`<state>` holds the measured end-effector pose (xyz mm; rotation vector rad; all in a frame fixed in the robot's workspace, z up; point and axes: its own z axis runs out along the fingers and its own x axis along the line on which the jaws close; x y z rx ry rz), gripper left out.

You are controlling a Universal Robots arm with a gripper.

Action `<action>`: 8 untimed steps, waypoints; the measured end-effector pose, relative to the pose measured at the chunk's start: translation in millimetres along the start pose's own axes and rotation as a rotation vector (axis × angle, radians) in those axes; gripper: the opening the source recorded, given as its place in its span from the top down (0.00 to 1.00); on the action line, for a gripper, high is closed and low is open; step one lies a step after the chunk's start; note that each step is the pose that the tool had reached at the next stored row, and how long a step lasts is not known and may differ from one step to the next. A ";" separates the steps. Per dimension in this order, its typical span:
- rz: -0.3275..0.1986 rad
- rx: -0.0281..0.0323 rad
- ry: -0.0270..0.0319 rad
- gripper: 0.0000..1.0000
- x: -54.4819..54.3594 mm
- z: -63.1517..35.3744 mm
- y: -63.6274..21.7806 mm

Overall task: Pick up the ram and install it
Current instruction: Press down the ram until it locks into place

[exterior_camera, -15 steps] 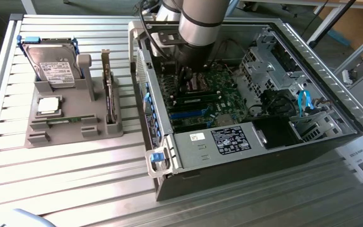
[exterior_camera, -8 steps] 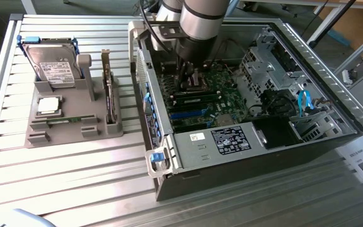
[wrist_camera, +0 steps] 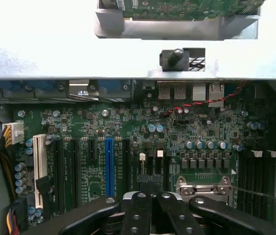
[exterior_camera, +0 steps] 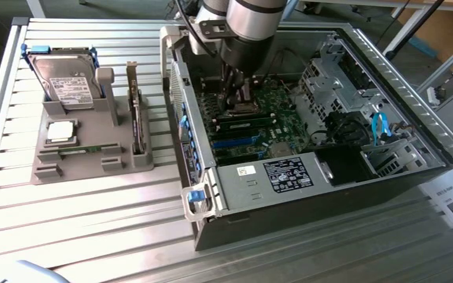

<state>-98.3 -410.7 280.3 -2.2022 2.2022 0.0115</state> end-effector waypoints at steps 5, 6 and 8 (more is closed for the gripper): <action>0.000 -0.0001 0.0001 0.90 -0.2 -8.3 -0.1; 0.000 0.0000 0.0001 0.90 -0.3 -10.0 -0.2; 0.000 -0.0001 0.0001 0.90 -0.3 -12.9 -0.2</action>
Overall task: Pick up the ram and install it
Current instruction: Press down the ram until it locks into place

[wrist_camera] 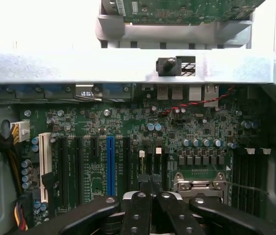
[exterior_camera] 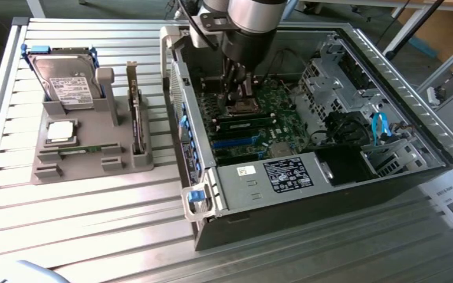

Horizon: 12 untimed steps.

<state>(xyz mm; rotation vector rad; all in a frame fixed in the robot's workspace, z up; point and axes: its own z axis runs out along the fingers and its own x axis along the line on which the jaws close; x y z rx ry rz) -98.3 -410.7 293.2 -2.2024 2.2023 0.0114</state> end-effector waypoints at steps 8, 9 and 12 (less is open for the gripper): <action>0.000 -0.0002 0.0000 0.90 -0.2 -9.9 -0.4; 0.000 -0.0002 0.0000 0.90 -0.3 -10.9 -0.4; 0.000 -0.0001 0.0000 0.90 -0.3 -13.4 -0.5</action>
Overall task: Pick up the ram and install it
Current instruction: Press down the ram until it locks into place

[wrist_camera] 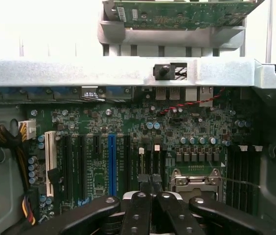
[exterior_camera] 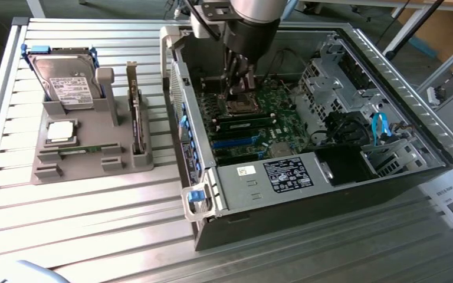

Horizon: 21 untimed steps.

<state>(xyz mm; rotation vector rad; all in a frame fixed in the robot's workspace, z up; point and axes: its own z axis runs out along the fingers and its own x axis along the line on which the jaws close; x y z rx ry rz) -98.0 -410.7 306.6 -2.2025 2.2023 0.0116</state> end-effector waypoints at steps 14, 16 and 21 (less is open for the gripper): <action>0.000 -0.0014 0.0000 0.90 -0.4 -15.8 -1.1; 0.000 -0.0017 0.0000 0.90 -0.5 -18.6 -1.2; 0.000 -0.0017 0.0000 0.90 -0.7 -26.6 -1.5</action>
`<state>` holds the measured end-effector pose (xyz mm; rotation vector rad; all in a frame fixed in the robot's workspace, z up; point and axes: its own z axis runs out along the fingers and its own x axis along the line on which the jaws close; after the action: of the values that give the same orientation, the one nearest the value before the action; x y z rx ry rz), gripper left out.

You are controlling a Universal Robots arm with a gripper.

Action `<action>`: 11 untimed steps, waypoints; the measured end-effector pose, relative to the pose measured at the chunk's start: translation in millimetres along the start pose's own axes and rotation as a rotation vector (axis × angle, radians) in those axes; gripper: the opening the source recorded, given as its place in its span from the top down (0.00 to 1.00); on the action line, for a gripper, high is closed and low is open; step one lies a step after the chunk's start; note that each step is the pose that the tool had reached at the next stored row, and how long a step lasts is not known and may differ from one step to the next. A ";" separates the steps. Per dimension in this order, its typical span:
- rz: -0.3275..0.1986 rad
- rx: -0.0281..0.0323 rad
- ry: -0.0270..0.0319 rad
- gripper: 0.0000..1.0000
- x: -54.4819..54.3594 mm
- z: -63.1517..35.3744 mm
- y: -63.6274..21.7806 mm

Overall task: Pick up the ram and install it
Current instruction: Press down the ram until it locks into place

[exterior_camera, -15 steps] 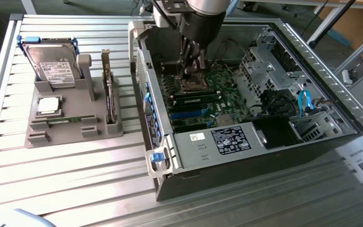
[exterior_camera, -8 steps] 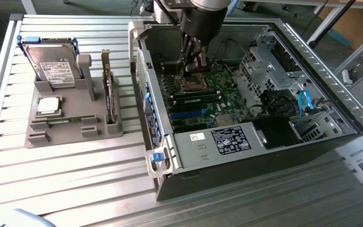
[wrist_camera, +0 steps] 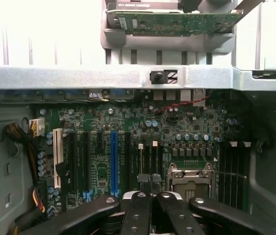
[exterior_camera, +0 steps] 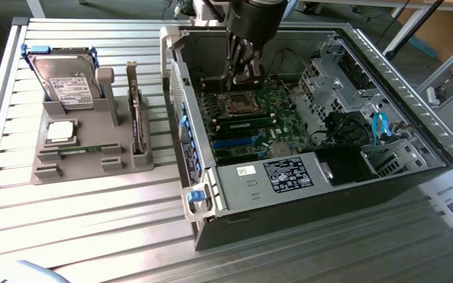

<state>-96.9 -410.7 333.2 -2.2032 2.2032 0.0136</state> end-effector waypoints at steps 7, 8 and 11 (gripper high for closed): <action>0.000 -0.0003 0.0000 0.90 -0.2 -9.2 -0.5; 0.000 -0.0003 0.0000 0.90 -0.3 -10.4 -0.5; 0.000 -0.0004 0.0001 0.90 -0.3 -14.5 -0.7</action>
<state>-96.4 -410.7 347.8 -2.2035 2.2035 0.0139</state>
